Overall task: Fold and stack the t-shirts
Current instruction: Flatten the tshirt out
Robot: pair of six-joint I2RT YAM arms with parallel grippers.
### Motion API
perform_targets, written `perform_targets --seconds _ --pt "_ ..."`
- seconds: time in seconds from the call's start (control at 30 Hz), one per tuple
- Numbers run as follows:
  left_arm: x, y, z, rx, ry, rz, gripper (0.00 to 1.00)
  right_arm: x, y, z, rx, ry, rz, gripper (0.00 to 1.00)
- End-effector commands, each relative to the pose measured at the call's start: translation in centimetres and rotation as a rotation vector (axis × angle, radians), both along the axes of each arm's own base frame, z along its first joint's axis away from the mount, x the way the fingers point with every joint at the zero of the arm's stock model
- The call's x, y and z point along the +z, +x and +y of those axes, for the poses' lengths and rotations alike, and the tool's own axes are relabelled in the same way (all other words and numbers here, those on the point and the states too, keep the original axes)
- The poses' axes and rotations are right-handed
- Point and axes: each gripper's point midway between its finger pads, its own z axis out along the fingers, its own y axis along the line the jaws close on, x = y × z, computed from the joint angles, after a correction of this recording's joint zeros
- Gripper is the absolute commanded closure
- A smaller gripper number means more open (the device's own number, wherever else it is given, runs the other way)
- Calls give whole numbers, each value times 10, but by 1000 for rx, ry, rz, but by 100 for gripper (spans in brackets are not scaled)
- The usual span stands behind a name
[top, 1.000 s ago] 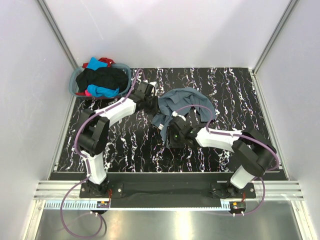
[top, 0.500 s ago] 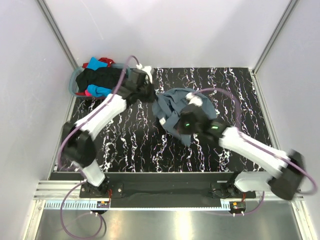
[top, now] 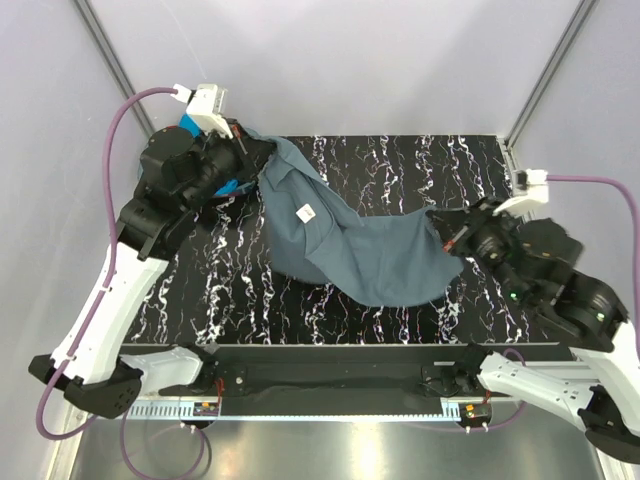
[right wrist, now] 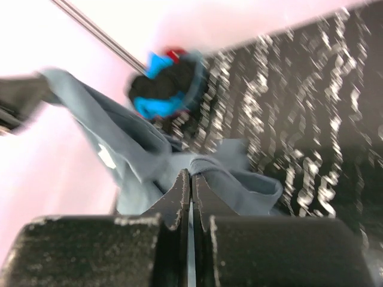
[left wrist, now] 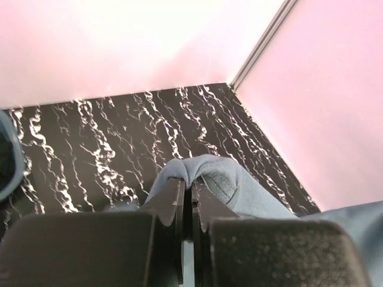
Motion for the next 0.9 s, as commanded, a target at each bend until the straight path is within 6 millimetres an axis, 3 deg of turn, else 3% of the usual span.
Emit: perform_targets --seconds 0.0,0.07,0.17,0.2,0.33,0.37,0.4,0.47,0.5,0.57,0.6,0.63,0.7,0.73,0.77,0.8,0.83,0.87 --pt "-27 26 -9 6 80 39 100 -46 10 9 -19 -103 108 100" --pt "-60 48 -19 7 130 107 100 -57 13 5 -50 -121 121 100" --pt "-76 72 -43 -50 145 135 100 -60 21 -7 -127 -148 108 100" --pt "-87 91 -58 -76 148 155 100 -57 24 -11 -155 -156 96 100" --pt "-62 127 -108 -185 -4 149 100 -36 48 -41 -378 -254 32 100" --pt "-56 134 -116 -203 -36 156 100 -15 53 -54 -469 -239 -11 100" --pt "-36 142 -127 -228 -81 128 100 -10 59 -56 -498 -297 -28 100" --pt "-12 139 -142 -287 -177 129 100 20 62 -67 -573 -285 -77 100" --pt "5 133 -147 -323 -216 103 100 26 64 -68 -581 -326 -88 100" --pt "39 120 -152 -375 -303 27 100 49 60 -77 -608 -299 -120 100" --pt "38 116 -153 -390 -315 23 100 55 57 -82 -611 -303 -130 100" --pt "59 101 -146 -400 -336 -31 100 61 53 -85 -610 -287 -141 100" --pt "56 95 -139 -379 -327 -51 100 67 44 -92 -593 -252 -161 100" --pt "67 88 -125 -335 -305 -101 100 62 43 -91 -577 -250 -158 100" --pt "59 91 -118 -301 -274 -96 100 58 41 -87 -541 -239 -160 100" --pt "34 97 -114 -270 -234 -61 100 57 34 -89 -521 -177 -161 100" --pt "22 104 -105 -229 -196 -60 100 42 35 -83 -491 -182 -139 100" --pt "-9 114 -94 -193 -165 -2 100 29 32 -74 -432 -183 -115 100"
